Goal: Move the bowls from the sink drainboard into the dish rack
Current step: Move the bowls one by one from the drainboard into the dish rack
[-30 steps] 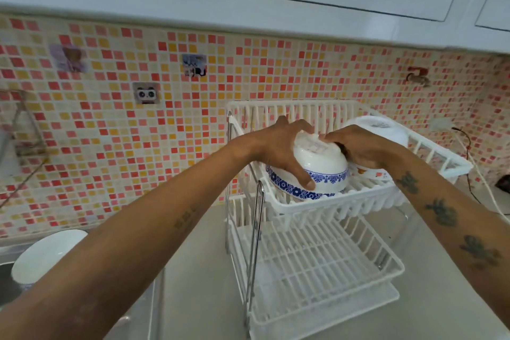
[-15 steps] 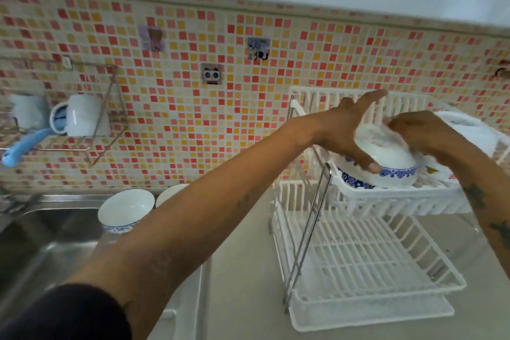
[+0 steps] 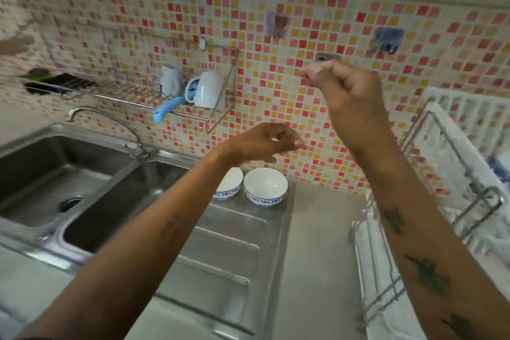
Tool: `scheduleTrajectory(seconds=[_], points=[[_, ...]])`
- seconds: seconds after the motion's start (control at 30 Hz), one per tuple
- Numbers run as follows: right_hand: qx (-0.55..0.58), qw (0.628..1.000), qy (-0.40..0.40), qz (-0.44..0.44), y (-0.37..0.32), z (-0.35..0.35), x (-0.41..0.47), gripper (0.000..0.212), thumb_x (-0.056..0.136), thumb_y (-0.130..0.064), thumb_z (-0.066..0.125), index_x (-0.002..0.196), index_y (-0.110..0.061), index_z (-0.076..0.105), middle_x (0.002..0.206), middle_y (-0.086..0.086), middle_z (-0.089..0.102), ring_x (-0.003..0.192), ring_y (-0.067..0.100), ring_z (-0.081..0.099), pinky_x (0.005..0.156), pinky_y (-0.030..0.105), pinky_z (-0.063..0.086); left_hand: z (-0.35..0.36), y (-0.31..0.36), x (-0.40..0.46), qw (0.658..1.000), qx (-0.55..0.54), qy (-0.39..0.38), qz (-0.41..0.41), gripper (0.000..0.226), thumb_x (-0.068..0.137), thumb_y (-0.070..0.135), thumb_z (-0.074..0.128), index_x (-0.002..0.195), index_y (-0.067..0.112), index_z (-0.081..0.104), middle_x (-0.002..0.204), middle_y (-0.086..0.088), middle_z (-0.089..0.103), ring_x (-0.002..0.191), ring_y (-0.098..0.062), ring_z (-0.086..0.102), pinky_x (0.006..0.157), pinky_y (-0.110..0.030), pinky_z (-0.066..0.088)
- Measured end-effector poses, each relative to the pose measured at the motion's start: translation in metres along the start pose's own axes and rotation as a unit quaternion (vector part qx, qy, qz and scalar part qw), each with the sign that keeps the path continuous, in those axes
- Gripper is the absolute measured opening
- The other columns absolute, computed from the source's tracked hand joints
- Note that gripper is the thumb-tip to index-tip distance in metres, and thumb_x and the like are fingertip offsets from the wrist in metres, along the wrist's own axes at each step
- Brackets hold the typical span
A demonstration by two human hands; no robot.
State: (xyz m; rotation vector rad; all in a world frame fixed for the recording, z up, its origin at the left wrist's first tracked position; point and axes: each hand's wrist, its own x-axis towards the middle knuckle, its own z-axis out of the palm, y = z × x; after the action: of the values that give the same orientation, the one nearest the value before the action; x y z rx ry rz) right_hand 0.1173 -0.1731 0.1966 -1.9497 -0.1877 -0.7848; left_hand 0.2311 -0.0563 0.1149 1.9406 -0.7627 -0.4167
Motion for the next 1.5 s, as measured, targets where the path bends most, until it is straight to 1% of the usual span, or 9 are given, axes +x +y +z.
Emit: scheduleTrajectory(seconds=[0.13, 0.23, 0.37, 0.47, 0.67, 0.83, 0.97, 1.17, 1.5], points=[[0.057, 0.978, -0.116, 0.164, 0.055, 0.084, 0.008, 0.036, 0.096, -0.022, 0.051, 0.1, 0.011, 0.065, 0.11, 0.033, 0.064, 0.099, 0.043, 0.062, 0.056, 0.017, 0.05, -0.024, -0.071, -0.01, 0.99, -0.105, 0.042, -0.089, 0.023, 0.092, 0.038, 0.059, 0.103, 0.018, 0.062, 0.108, -0.002, 0.066, 0.101, -0.021, 0.063, 0.095, -0.042, 0.05], [0.088, 0.951, -0.137, 0.264, 0.102, 0.128, 0.008, 0.023, 0.096, -0.02, 0.052, 0.094, -0.005, 0.069, 0.09, 0.002, 0.071, 0.083, 0.017, 0.065, 0.061, 0.015, 0.047, -0.031, -0.123, -0.016, 0.96, -0.204, 0.114, -0.156, 0.021, 0.095, 0.037, 0.055, 0.095, 0.016, 0.062, 0.11, -0.008, 0.065, 0.092, -0.023, 0.063, 0.084, -0.037, 0.05], [0.057, 0.927, -0.147, 0.34, 0.165, 0.171, 0.001, 0.027, 0.093, -0.021, 0.055, 0.098, 0.001, 0.07, 0.086, 0.008, 0.066, 0.072, 0.014, 0.056, 0.063, 0.022, 0.041, -0.017, -0.188, -0.015, 0.897, -0.282, 0.223, -0.256, 0.028, 0.097, 0.04, 0.05, 0.086, 0.015, 0.059, 0.097, -0.01, 0.062, 0.071, -0.019, 0.059, 0.07, -0.029, 0.047], [-0.007, 0.918, -0.141, 0.372, 0.206, 0.185, -0.004, 0.044, 0.089, -0.028, 0.057, 0.112, 0.009, 0.063, 0.1, 0.021, 0.064, 0.085, 0.023, 0.055, 0.074, 0.032, 0.041, -0.002, -0.22, -0.005, 0.871, -0.306, 0.246, -0.296, 0.033, 0.096, 0.044, 0.049, 0.094, 0.013, 0.058, 0.089, -0.007, 0.062, 0.066, -0.017, 0.055, 0.067, -0.026, 0.042], [-0.162, 0.865, -0.163, 0.446, 0.27, 0.181, -0.003, 0.071, 0.083, -0.052, 0.061, 0.143, -0.019, 0.038, 0.152, 0.013, 0.03, 0.139, 0.033, 0.034, 0.112, 0.04, 0.034, 0.025, -0.244, 0.04, 0.857, -0.307, 0.253, -0.326, 0.049, 0.097, 0.048, 0.043, 0.111, 0.004, 0.059, 0.096, -0.013, 0.059, 0.063, -0.019, 0.051, 0.071, -0.035, 0.046], [-0.186, 0.835, -0.106, 0.506, 0.312, 0.168, 0.002, 0.094, 0.081, -0.057, 0.063, 0.151, -0.017, 0.016, 0.157, 0.016, 0.015, 0.143, 0.035, 0.023, 0.114, 0.047, 0.031, 0.052, -0.247, 0.067, 0.859, -0.311, 0.227, -0.337, 0.055, 0.096, 0.039, 0.049, 0.138, 0.003, 0.047, 0.143, -0.019, 0.05, 0.127, -0.036, 0.052, 0.107, -0.045, 0.044], [-0.175, 0.806, -0.093, 0.557, 0.33, 0.163, 0.001, 0.1, 0.083, -0.047, 0.067, 0.153, -0.012, 0.005, 0.159, 0.016, 0.015, 0.144, 0.036, 0.024, 0.111, 0.045, 0.033, 0.066, -0.242, 0.079, 0.877, -0.272, 0.226, -0.326, 0.051, 0.1, 0.027, 0.047, 0.143, 0.0, 0.041, 0.149, -0.018, 0.045, 0.135, -0.031, 0.045, 0.107, -0.034, 0.038], [-0.032, 0.795, -0.084, 0.599, 0.348, 0.167, -0.014, 0.088, 0.085, -0.001, 0.056, 0.148, -0.031, 0.004, 0.149, 0.013, 0.033, 0.127, 0.036, 0.046, 0.081, 0.044, 0.05, 0.079, -0.257, 0.098, 0.854, -0.344, 0.235, -0.31, 0.062, 0.096, 0.013, 0.054, 0.151, 0.014, 0.026, 0.155, -0.008, 0.034, 0.14, -0.032, 0.036, 0.112, -0.048, 0.038], [0.094, 0.795, -0.054, 0.597, 0.353, 0.167, -0.02, 0.038, 0.097, -0.032, 0.049, 0.128, -0.042, 0.03, 0.124, 0.003, 0.044, 0.099, 0.029, 0.055, 0.058, 0.046, 0.057, 0.089, -0.279, 0.115, 0.816, -0.4, 0.213, -0.358, 0.08, 0.09, 0.004, 0.05, 0.152, 0.033, 0.008, 0.156, -0.01, 0.02, 0.14, -0.037, 0.03, 0.096, -0.056, 0.051]])
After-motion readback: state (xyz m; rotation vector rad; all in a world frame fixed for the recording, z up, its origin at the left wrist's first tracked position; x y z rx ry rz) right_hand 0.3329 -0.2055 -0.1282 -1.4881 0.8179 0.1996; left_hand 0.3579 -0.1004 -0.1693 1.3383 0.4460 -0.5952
